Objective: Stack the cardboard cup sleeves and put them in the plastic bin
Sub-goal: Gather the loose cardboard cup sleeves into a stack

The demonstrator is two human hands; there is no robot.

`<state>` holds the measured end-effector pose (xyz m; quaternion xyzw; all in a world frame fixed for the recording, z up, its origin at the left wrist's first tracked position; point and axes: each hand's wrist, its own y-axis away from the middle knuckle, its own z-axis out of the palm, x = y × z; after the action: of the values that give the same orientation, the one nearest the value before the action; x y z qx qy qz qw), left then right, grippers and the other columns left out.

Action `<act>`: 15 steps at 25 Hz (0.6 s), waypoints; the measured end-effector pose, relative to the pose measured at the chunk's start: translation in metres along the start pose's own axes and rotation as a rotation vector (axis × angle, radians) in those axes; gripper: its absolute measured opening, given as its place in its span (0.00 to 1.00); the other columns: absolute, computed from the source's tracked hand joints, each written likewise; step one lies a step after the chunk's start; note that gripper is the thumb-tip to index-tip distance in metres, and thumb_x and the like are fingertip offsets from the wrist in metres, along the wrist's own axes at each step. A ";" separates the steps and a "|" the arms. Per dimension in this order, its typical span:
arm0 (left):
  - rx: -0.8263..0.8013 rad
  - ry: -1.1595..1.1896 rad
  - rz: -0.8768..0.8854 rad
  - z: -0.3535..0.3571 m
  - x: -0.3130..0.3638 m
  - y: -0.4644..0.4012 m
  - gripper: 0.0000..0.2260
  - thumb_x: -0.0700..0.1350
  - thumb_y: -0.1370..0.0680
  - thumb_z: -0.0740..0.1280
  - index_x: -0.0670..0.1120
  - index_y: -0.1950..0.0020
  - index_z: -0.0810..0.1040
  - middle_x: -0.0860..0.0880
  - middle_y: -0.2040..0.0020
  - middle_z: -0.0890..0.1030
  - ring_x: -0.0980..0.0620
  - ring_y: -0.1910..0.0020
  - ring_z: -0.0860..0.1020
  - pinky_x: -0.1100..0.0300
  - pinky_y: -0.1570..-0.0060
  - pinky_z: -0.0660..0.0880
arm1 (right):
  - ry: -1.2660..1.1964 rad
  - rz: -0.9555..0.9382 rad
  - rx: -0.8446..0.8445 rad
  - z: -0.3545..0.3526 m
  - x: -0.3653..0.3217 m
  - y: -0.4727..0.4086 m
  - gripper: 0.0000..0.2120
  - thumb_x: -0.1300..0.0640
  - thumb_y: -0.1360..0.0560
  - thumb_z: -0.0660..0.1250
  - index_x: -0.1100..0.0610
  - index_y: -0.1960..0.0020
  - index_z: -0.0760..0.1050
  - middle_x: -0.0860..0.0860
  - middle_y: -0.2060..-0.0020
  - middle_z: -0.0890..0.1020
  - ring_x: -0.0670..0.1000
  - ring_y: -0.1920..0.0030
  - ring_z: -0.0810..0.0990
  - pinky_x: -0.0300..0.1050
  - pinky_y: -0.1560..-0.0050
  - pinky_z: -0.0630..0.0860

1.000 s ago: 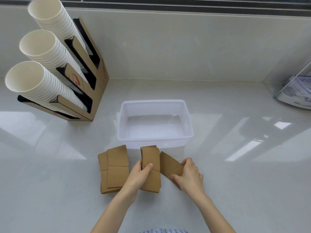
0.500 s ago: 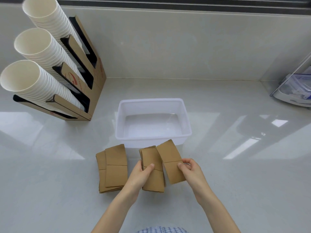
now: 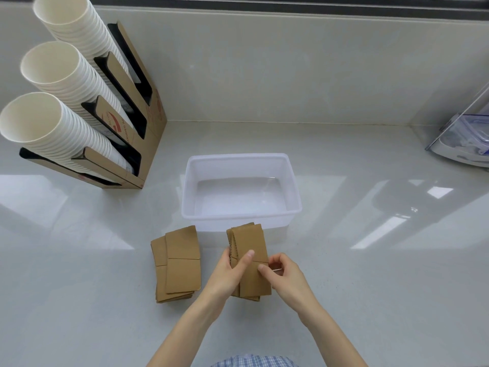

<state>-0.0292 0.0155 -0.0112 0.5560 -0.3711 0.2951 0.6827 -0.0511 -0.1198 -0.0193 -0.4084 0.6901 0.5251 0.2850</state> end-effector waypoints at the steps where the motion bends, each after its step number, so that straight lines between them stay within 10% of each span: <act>1: -0.006 -0.019 0.010 0.001 0.000 0.001 0.10 0.49 0.25 0.64 0.54 0.44 0.70 0.53 0.47 0.79 0.52 0.50 0.80 0.53 0.58 0.82 | 0.024 -0.002 -0.021 0.000 -0.001 0.000 0.08 0.53 0.26 0.64 0.57 0.52 0.70 0.49 0.58 0.77 0.46 0.60 0.75 0.35 0.63 0.71; 15: -0.048 -0.254 0.274 0.007 0.001 -0.007 0.17 0.37 0.25 0.64 0.56 0.42 0.67 0.59 0.49 0.77 0.66 0.49 0.74 0.80 0.57 0.72 | -0.025 -0.242 0.075 -0.007 -0.004 -0.006 0.11 0.59 0.27 0.65 0.47 0.50 0.69 0.46 0.52 0.78 0.41 0.52 0.76 0.28 0.60 0.75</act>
<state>-0.0244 0.0070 -0.0138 0.5166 -0.5333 0.3040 0.5969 -0.0440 -0.1262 -0.0164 -0.4709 0.6515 0.4657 0.3699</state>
